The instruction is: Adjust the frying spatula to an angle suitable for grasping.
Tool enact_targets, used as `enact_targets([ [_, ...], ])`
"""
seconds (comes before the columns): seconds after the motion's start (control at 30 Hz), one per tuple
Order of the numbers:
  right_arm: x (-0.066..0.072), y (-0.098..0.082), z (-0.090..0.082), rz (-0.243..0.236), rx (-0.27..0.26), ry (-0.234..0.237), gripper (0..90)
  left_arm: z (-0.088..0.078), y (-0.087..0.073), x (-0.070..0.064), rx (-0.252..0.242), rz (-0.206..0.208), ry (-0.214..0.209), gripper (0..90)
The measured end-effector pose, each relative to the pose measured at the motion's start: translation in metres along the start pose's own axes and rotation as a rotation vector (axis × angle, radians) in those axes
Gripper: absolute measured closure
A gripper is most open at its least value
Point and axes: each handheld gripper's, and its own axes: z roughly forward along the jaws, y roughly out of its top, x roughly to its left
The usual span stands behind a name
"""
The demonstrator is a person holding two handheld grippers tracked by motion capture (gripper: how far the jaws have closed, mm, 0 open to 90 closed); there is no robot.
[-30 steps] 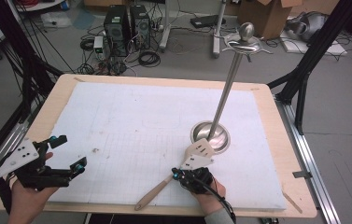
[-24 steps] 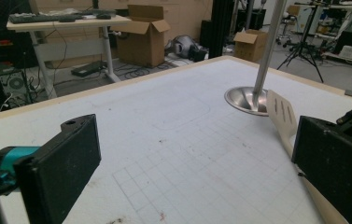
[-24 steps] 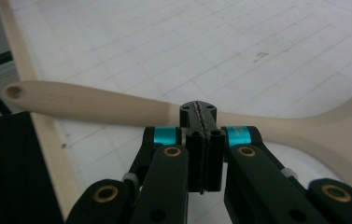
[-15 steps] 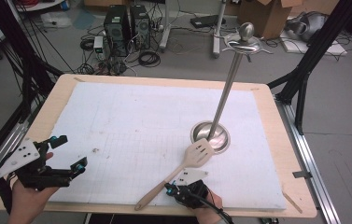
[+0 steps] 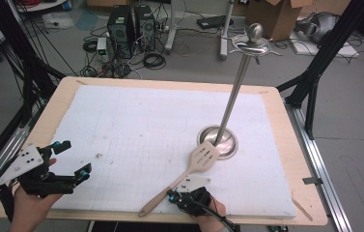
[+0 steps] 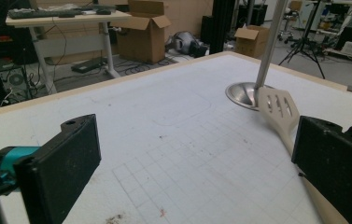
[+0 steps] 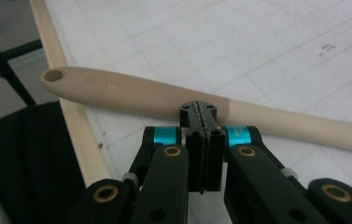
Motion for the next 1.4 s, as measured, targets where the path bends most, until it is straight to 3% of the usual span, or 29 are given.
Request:
enact_targets([
  [0.03,0.0,0.002,0.002,0.01,-0.023,-0.008,90.0,0.0,0.0,0.0,0.002,0.001,0.0,1.8],
  [0.27,-0.001,0.006,0.006,0.018,-0.033,-0.01,90.0,0.0,-0.001,0.001,0.004,0.0,0.0,1.7],
  [1.1,-0.011,0.043,0.045,0.017,-0.009,-0.099,90.0,-0.002,-0.001,0.002,-0.004,-0.006,0.002,1.7],
  [1.4,-0.017,0.052,0.056,0.046,-0.02,-0.116,90.0,-0.002,-0.001,0.003,-0.002,-0.007,0.001,1.7],
])
